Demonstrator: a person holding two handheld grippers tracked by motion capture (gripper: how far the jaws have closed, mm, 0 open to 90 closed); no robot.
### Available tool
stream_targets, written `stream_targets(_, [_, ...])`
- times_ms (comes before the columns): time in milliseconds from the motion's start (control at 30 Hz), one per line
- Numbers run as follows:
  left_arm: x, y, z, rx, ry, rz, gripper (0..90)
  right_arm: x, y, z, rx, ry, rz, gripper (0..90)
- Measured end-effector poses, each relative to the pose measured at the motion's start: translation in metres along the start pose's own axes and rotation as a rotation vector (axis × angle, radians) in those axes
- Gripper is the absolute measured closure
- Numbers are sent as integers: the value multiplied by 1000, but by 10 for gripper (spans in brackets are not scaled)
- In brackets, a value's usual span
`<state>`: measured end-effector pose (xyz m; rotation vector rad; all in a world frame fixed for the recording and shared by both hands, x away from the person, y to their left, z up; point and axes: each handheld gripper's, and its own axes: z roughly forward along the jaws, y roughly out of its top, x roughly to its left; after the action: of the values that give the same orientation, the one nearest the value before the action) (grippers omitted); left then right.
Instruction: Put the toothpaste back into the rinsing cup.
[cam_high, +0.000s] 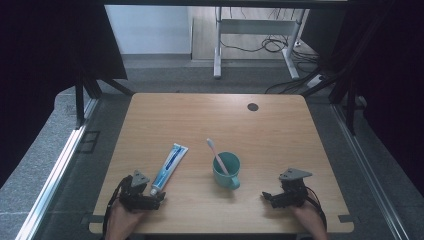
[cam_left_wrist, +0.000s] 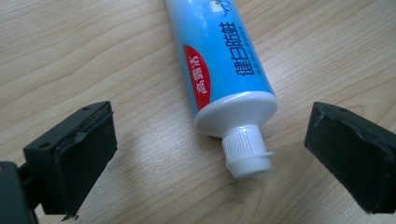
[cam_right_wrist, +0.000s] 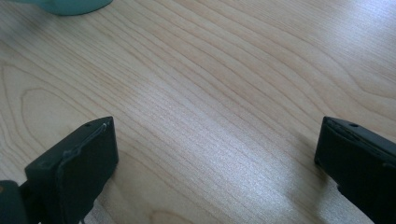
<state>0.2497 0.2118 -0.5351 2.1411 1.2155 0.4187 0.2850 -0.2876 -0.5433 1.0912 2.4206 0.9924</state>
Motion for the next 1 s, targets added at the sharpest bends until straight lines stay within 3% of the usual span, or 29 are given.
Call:
stream_targets(600, [3, 14, 2, 106, -34, -1, 68, 0, 0, 0, 0, -3, 3, 0])
stream_targets(1000, [14, 42, 4, 215, -53, 13, 133, 0, 0, 0, -1, -4, 2, 0])
